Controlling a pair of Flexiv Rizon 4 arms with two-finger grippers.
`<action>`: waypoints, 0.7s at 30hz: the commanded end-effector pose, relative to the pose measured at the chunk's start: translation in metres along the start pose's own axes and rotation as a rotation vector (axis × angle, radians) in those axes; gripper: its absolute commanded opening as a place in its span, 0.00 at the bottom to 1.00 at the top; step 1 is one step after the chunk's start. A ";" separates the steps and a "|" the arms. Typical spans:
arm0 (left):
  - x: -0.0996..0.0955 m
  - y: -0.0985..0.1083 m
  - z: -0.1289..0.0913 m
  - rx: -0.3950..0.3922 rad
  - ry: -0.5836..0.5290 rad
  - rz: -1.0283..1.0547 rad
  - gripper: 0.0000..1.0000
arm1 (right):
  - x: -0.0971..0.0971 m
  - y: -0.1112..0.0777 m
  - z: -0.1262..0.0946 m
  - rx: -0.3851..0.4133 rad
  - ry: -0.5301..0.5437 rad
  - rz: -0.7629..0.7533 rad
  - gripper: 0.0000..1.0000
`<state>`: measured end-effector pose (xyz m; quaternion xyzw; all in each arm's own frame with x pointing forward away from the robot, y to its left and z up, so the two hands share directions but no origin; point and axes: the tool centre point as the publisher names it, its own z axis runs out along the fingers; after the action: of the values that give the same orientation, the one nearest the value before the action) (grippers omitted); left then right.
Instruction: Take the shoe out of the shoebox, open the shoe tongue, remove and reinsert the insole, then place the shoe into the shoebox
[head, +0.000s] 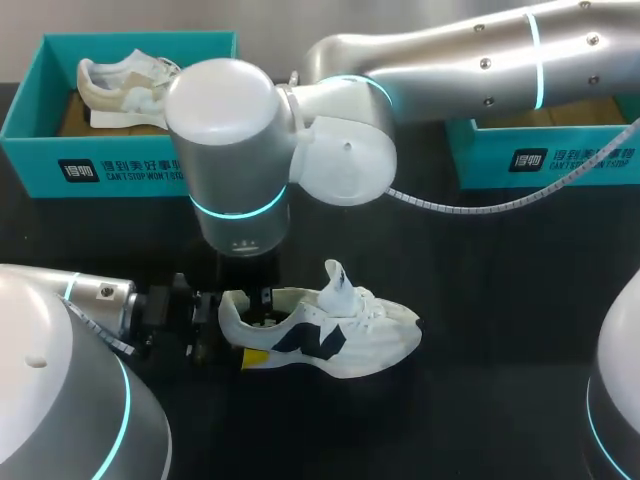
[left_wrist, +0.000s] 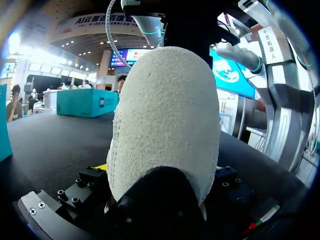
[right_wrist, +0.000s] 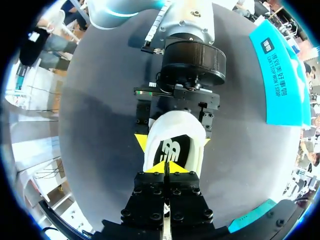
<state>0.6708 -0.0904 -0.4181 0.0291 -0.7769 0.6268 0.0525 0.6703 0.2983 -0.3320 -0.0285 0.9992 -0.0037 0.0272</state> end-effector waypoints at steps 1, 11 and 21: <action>-0.002 0.005 0.001 -0.001 -0.002 -0.001 0.00 | -0.003 -0.001 0.010 -0.016 0.014 0.001 0.00; -0.002 0.005 0.001 -0.001 -0.002 -0.001 0.00 | -0.007 -0.008 0.031 -0.019 0.030 0.014 0.00; -0.002 0.005 0.001 -0.001 -0.002 -0.001 0.00 | -0.012 -0.014 0.054 -0.018 0.059 0.044 0.00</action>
<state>0.6708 -0.0904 -0.4181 0.0291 -0.7769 0.6268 0.0525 0.6838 0.2860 -0.3776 -0.0085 1.0000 0.0005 -0.0003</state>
